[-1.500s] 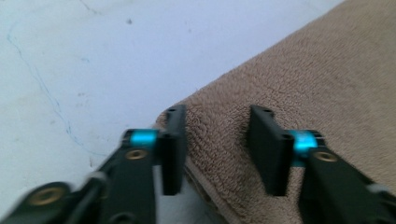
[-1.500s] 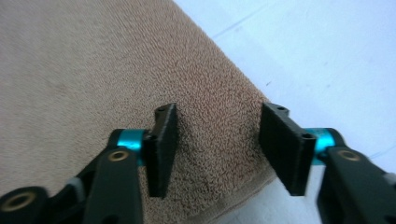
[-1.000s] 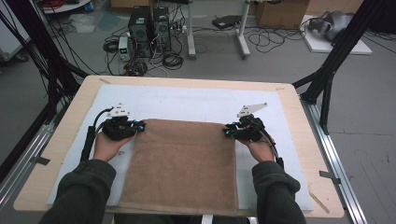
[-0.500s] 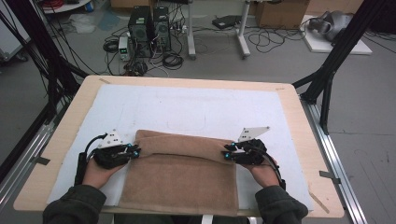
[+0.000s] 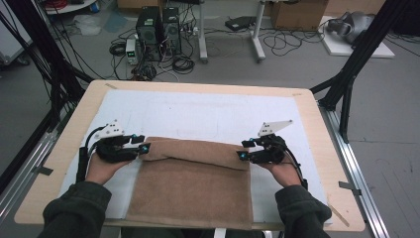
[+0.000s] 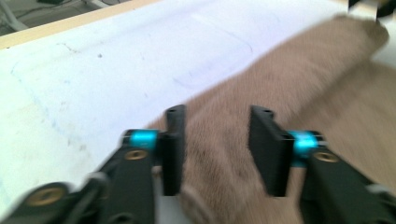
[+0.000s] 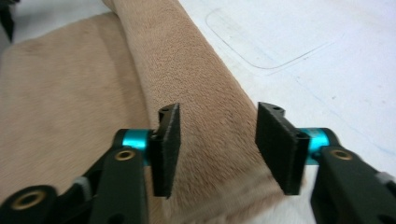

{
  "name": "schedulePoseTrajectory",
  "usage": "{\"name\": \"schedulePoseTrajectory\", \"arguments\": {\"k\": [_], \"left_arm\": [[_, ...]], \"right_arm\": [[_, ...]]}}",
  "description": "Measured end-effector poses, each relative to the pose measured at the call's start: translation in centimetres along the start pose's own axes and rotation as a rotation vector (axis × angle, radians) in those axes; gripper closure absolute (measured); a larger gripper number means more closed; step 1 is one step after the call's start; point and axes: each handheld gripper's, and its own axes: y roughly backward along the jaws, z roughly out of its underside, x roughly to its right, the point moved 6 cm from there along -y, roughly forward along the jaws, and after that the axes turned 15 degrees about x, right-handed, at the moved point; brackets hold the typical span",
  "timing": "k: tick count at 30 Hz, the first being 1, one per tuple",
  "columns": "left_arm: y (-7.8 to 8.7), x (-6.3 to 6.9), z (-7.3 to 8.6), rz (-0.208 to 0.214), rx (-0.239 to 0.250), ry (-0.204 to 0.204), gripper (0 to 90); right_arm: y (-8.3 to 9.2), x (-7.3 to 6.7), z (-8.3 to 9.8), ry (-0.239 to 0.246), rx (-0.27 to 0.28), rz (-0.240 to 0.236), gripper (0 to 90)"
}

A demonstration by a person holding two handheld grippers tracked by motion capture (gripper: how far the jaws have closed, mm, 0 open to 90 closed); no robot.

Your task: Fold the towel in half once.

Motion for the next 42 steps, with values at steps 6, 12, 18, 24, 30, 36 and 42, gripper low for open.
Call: {"name": "schedulePoseTrajectory", "arguments": {"k": [6,12,18,24,30,36,42], "left_arm": [[-2.2,-0.7,2.6,0.075,-0.184,0.047,75.2],[0.3,1.5,1.7,0.075,-0.121,-0.08,80.1],[3.7,4.9,4.9,0.135,-0.13,-0.124,78.0],[5.6,5.3,4.6,0.188,-0.101,-0.056,63.1],[4.7,3.7,0.9,0.125,-0.013,-0.057,60.9],[1.7,2.0,2.4,0.091,-0.133,-0.066,56.7],[1.4,2.5,4.1,0.17,-0.214,-0.078,83.2]], "right_arm": [[-2.3,0.7,1.1,-0.066,-0.091,-0.109,71.1],[-1.3,-1.3,0.0,0.049,-0.072,-0.115,82.0],[0.2,-4.8,1.9,0.102,-0.074,-0.145,81.5],[1.5,-6.3,3.3,0.069,-0.059,-0.184,72.8],[2.1,-4.3,-0.3,0.092,0.002,-0.11,69.4],[0.2,-2.4,0.8,0.088,-0.106,-0.08,57.7],[-0.1,-2.4,2.6,0.087,-0.135,-0.11,81.1]]}}
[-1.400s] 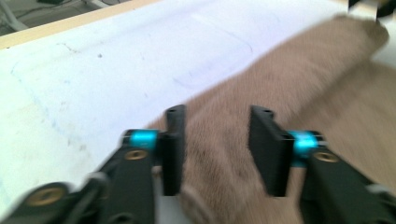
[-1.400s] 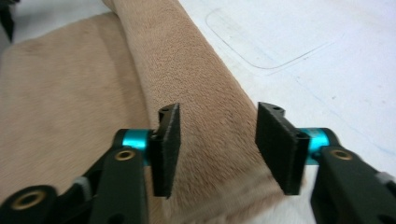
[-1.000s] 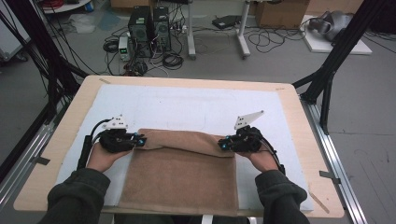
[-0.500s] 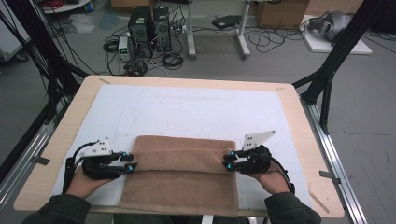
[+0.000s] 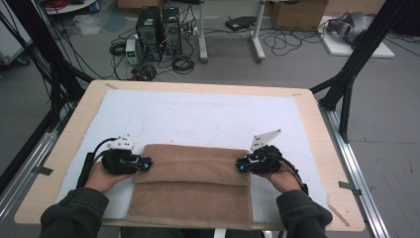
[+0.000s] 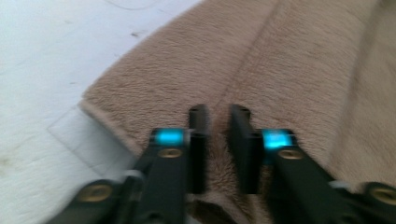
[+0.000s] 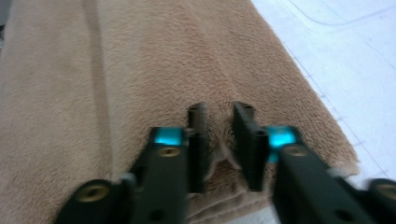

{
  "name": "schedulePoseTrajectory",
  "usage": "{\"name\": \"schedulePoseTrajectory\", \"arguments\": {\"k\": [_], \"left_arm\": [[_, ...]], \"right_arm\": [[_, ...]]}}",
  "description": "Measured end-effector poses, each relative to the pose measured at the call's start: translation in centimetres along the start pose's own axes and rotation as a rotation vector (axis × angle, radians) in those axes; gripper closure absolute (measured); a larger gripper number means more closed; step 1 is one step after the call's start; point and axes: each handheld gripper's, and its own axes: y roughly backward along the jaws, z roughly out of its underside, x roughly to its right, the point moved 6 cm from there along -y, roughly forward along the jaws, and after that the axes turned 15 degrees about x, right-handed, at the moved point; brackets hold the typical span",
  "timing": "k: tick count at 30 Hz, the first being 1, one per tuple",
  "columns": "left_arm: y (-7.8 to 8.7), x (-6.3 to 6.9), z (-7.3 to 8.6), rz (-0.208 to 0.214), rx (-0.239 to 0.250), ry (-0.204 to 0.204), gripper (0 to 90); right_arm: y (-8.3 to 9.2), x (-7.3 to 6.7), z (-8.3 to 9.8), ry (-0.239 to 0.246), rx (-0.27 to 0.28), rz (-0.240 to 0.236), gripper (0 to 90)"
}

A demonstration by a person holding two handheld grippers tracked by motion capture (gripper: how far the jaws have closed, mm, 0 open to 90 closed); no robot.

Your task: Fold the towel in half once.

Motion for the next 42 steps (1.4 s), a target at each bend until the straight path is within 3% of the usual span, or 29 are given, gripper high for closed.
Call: {"name": "schedulePoseTrajectory", "arguments": {"k": [4,6,10,12,13,14,15,16,17,19,20,22,24,26,29,31,33,35,37,38,39,40,41,42], "left_arm": [[0.6,-0.3,-1.3,-0.04,0.049,-0.016,86.1],[0.9,-0.8,-2.4,-0.079,0.117,-0.007,86.1],[0.1,-2.6,-4.7,-0.178,0.199,-0.009,86.1],[-0.9,-4.5,-6.8,-0.292,0.297,-0.017,86.2],[-1.4,-5.4,-7.8,-0.352,0.328,-0.035,85.7],[-2.1,-7.0,-9.2,-0.463,0.373,-0.071,81.8],[-2.3,-8.3,-9.9,-0.565,0.392,-0.065,74.4],[-2.3,-9.3,-10.1,-0.602,0.4,-0.004,63.3],[-2.5,-9.8,-9.9,-0.587,0.398,0.041,59.2],[-2.8,-9.8,-8.7,-0.542,0.328,0.05,59.3],[-3.1,-9.6,-8.0,-0.504,0.301,0.053,58.3],[-3.3,-9.1,-6.6,-0.471,0.262,0.07,57.4],[-3.5,-8.7,-5.2,-0.433,0.222,0.089,56.0],[-3.5,-8.0,-3.9,-0.393,0.193,0.098,55.4],[-3.9,-8.3,-2.0,-0.4,0.108,0.112,55.1],[-4.1,-9.0,-1.7,-0.422,0.118,0.133,54.2],[-4.3,-9.9,-1.9,-0.464,0.158,0.143,53.1],[-4.7,-10.9,-1.7,-0.5,0.137,0.172,51.5],[-5.2,-11.4,-0.8,-0.483,0.106,0.245,53.4],[-5.2,-11.4,-0.7,-0.482,0.111,0.246,56.9],[-5.3,-11.2,-0.8,-0.445,0.12,0.245,63.3],[-5.5,-11.0,-0.9,-0.431,0.113,0.229,78.9],[-5.5,-10.8,-1.1,-0.439,0.105,0.206,82.6],[-5.5,-10.6,-1.2,-0.438,0.093,0.206,84.7]], "right_arm": [[0.9,0.0,-1.5,0.021,0.033,-0.006,83.4],[1.4,0.4,-2.3,0.013,0.048,0.002,83.7],[1.7,1.9,-3.6,0.02,0.056,0.017,84.2],[1.7,3.8,-4.8,0.049,0.072,0.095,84.7],[1.8,5.3,-5.8,0.051,0.111,0.167,83.9],[2.0,6.7,-6.6,0.05,0.143,0.244,76.4],[2.3,8.7,-7.6,0.02,0.204,0.366,67.5],[2.5,9.9,-7.9,-0.018,0.225,0.417,67.2],[2.4,10.4,-7.8,-0.048,0.227,0.427,67.1],[1.9,10.3,-7.2,-0.06,0.21,0.412,65.3],[1.5,10.0,-6.7,-0.061,0.204,0.386,64.7],[0.4,9.2,-5.4,-0.086,0.163,0.303,61.8],[-0.6,8.5,-4.0,-0.087,0.102,0.277,60.8],[-1.2,7.9,-2.9,-0.102,0.086,0.246,60.8],[-1.6,8.0,-1.3,-0.113,0.046,0.262,58.6],[-1.4,9.0,-0.9,-0.128,0.038,0.329,58.4],[-1.0,10.3,-1.0,-0.163,0.074,0.382,57.7],[-1.1,11.5,-0.7,-0.204,0.043,0.421,51.3],[-2.0,12.3,0.0,-0.266,0.022,0.388,46.4],[-2.5,12.5,0.4,-0.276,0.008,0.38,46.4],[-2.9,12.7,0.6,-0.281,0.015,0.38,48.6],[-2.9,12.8,0.5,-0.287,0.038,0.376,58.4],[-2.9,12.6,0.4,-0.332,0.068,0.308,75.1],[-2.9,12.4,0.3,-0.334,0.078,0.272,82.9]]}}
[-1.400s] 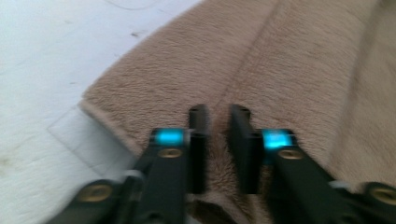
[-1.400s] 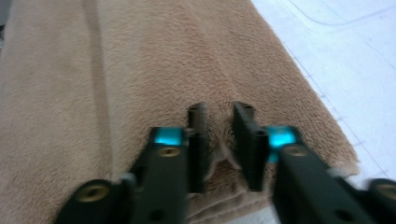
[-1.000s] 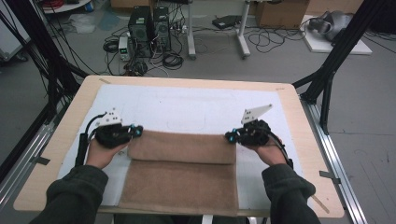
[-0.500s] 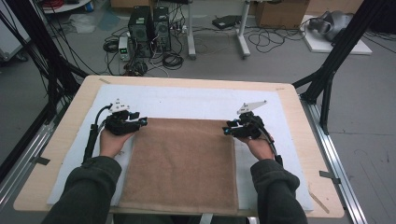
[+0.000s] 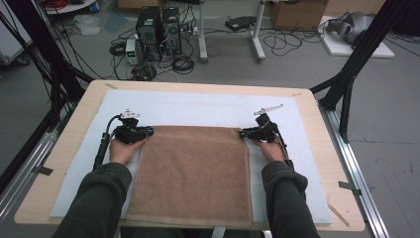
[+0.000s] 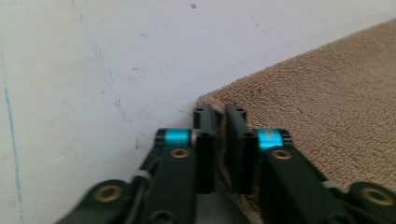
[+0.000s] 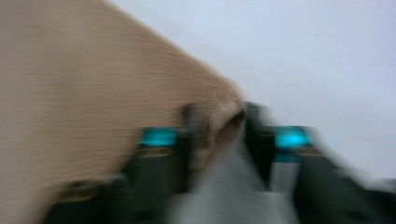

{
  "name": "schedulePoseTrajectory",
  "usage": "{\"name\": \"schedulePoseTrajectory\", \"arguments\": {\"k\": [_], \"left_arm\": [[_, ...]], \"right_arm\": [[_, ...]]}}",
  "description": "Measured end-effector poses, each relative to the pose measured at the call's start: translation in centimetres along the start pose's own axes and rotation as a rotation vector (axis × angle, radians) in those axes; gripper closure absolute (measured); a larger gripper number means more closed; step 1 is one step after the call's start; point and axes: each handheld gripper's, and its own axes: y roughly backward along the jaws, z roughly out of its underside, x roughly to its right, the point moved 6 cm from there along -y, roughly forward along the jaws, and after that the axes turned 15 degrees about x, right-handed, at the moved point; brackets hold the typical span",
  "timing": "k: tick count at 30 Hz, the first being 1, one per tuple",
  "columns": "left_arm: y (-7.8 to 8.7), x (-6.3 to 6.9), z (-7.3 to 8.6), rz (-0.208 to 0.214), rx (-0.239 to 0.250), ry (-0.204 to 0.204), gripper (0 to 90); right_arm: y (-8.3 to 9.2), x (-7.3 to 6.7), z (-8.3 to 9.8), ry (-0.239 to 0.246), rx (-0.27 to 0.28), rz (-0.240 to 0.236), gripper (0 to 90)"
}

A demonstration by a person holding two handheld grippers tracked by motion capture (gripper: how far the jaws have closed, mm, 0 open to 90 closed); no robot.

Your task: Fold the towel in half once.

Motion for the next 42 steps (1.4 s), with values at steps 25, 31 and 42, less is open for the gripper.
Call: {"name": "schedulePoseTrajectory", "arguments": {"k": [25,31,42], "left_arm": [[14.0,6.4,2.7,0.341,0.058,-0.151,61.2],[12.0,7.0,4.3,0.34,-0.028,-0.211,62.1],[12.0,7.1,3.5,0.316,0.056,-0.226,87.7]], "right_arm": [[11.3,-11.9,1.2,0.336,0.099,-0.208,66.0],[7.9,-12.4,4.4,0.4,-0.055,-0.256,64.5],[7.1,-12.5,4.9,0.436,-0.05,-0.26,86.2]]}}
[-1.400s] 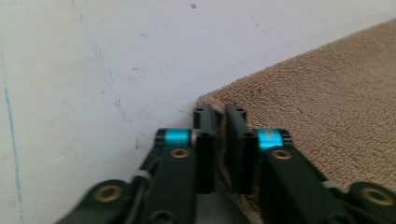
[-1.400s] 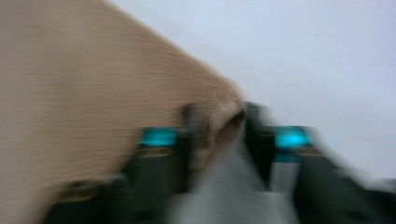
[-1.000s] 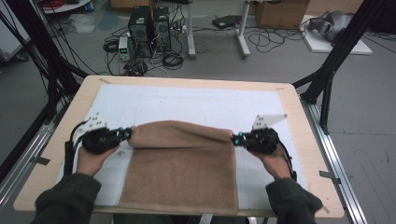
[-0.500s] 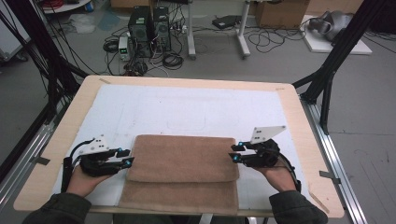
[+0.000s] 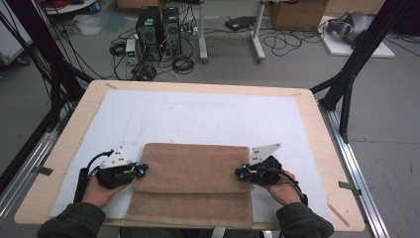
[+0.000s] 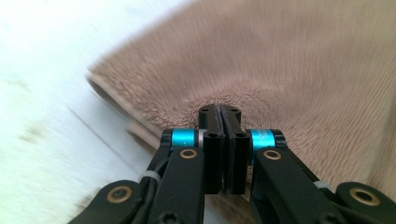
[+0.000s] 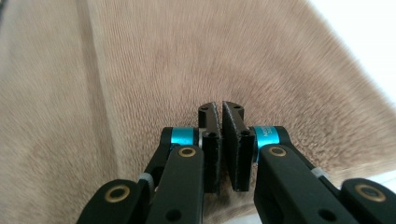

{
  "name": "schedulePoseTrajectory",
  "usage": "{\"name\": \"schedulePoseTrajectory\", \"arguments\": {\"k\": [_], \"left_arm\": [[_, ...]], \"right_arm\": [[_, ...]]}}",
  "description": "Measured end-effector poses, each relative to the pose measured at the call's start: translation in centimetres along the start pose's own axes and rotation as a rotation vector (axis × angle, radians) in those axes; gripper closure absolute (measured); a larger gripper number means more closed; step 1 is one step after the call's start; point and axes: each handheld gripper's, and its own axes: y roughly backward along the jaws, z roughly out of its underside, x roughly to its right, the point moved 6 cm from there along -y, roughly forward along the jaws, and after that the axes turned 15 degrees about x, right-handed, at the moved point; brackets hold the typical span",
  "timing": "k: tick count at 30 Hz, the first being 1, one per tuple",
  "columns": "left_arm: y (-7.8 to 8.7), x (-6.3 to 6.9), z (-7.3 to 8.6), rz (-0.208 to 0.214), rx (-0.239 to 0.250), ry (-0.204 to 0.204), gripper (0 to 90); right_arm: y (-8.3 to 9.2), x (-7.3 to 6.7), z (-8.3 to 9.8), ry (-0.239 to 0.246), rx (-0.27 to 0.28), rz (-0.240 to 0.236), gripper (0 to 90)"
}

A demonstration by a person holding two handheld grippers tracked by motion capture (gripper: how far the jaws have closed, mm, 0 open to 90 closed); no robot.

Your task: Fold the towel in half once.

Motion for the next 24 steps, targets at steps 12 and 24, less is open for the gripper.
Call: {"name": "schedulePoseTrajectory", "arguments": {"k": [12,24], "left_arm": [[-3.4,-6.7,-6.5,-0.257,0.245,0.082,88.1],[-8.2,-10.3,-6.0,-0.326,0.123,0.139,60.7]], "right_arm": [[0.7,6.5,-5.2,-0.009,0.084,0.1,87.1],[-2.3,13.2,-4.8,-0.192,0.096,0.291,61.6]]}}
